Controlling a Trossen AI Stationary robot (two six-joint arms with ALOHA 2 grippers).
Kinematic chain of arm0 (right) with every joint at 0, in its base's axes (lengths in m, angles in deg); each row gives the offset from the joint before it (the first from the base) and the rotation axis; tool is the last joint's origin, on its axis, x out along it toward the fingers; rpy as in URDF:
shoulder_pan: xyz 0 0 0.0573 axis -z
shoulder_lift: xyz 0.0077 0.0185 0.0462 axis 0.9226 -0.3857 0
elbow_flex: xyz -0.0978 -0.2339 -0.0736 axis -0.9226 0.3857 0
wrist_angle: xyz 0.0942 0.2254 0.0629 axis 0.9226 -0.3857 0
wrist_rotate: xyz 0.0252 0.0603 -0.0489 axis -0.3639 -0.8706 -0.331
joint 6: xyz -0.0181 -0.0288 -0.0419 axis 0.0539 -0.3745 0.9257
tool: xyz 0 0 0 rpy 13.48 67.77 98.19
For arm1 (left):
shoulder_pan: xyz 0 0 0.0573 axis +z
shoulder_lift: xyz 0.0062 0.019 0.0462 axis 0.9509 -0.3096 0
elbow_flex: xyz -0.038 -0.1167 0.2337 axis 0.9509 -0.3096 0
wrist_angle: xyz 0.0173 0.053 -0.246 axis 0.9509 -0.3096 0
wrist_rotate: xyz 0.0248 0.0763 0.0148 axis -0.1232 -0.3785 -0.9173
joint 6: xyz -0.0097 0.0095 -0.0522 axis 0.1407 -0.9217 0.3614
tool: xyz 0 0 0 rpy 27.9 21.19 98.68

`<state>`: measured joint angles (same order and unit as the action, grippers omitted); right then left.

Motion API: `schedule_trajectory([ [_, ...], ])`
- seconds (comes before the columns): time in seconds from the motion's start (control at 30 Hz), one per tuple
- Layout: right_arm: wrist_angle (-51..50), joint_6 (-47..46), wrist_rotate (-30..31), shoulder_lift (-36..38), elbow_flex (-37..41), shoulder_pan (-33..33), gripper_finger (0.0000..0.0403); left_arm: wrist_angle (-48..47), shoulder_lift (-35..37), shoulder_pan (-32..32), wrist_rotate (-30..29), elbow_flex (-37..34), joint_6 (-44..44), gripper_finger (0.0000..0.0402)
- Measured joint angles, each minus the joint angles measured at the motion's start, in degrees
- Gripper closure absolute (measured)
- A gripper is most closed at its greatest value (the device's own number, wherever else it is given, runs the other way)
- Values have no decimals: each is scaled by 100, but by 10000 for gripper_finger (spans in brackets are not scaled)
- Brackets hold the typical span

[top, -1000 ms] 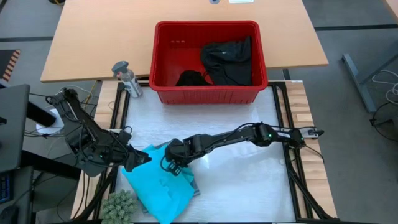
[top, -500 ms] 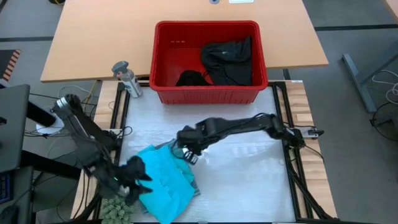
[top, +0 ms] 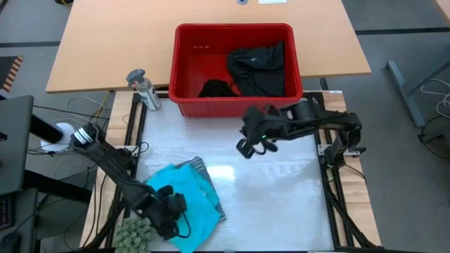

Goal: Fold Laundry from Bin
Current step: Stack the light blue shorts on top of the folded patterned blue shirt

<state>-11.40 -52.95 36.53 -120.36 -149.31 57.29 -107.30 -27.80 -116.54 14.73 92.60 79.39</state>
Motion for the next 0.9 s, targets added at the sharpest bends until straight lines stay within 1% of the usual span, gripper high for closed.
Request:
schedule_trajectory([
  [0.1,-1,31,34,149,0,-3,330,-103,-345,150,571,0,-395,396],
  [0.2,-7,45,29,238,4,-37,331,-422,-590,286,1140,0,-727,400],
  [0.27,-19,121,27,277,7,-76,331,-777,-634,325,1329,0,-775,401],
  [0.4,-101,459,23,299,7,-171,331,-1484,-621,319,1439,0,-775,401],
  [0.53,-186,515,10,277,7,-195,331,-2092,-619,246,1540,0,-787,401],
  [0.63,-148,595,11,277,7,-161,331,-2045,-544,244,1506,36,-348,401],
  [0.7,-85,791,12,304,7,-144,331,-1952,-368,244,1428,201,-129,401],
  [0.77,-73,980,-2,364,7,-144,331,-1873,-115,241,1403,401,39,401],
  [0.83,-104,1104,-14,489,7,-146,331,-1995,160,228,1394,602,244,401],
  [0.9,-130,1233,-13,618,7,-146,331,-2031,467,216,1388,794,579,401],
])
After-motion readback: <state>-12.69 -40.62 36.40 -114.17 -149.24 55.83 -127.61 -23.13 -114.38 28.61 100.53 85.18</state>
